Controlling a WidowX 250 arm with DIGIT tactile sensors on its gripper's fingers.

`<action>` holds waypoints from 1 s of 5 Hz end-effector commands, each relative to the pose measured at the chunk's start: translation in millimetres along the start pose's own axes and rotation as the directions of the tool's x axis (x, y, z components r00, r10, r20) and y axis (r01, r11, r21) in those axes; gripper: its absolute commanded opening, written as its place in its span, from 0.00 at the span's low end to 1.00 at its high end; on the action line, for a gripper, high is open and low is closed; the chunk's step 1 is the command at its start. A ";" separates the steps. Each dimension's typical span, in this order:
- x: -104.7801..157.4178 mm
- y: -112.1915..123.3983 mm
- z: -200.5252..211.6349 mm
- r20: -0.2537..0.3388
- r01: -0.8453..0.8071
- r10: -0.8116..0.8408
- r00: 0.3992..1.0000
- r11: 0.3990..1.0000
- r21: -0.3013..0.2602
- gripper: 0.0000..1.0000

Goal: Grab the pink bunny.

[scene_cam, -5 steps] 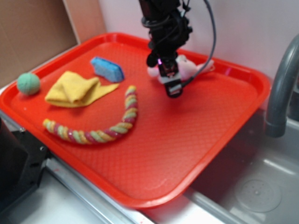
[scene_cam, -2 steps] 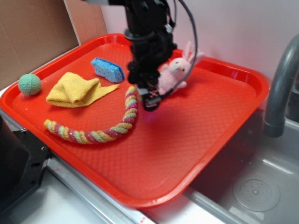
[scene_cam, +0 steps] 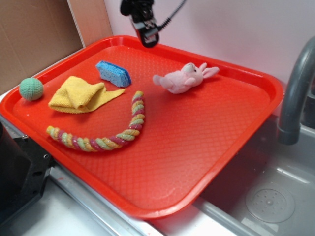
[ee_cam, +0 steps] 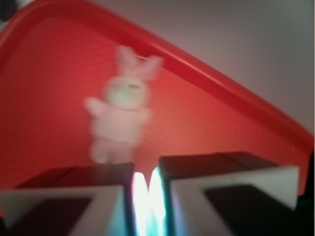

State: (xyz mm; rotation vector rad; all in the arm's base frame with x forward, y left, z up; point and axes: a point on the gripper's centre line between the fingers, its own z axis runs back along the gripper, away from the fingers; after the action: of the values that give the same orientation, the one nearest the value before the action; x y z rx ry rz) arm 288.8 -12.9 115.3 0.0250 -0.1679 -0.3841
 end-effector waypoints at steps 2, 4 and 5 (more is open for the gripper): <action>16.4 -21.6 2.3 0.074 0.004 -0.006 0.997 1.000 0.021 1.00; 17.7 -39.1 -32.5 0.035 0.000 0.000 0.999 1.000 -0.001 1.00; 24.8 -50.4 -55.7 0.006 0.025 -0.025 1.000 1.000 0.000 1.00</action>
State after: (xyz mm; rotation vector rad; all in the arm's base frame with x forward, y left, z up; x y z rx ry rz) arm 297.8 -57.6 42.6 0.0245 -0.1069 -0.4002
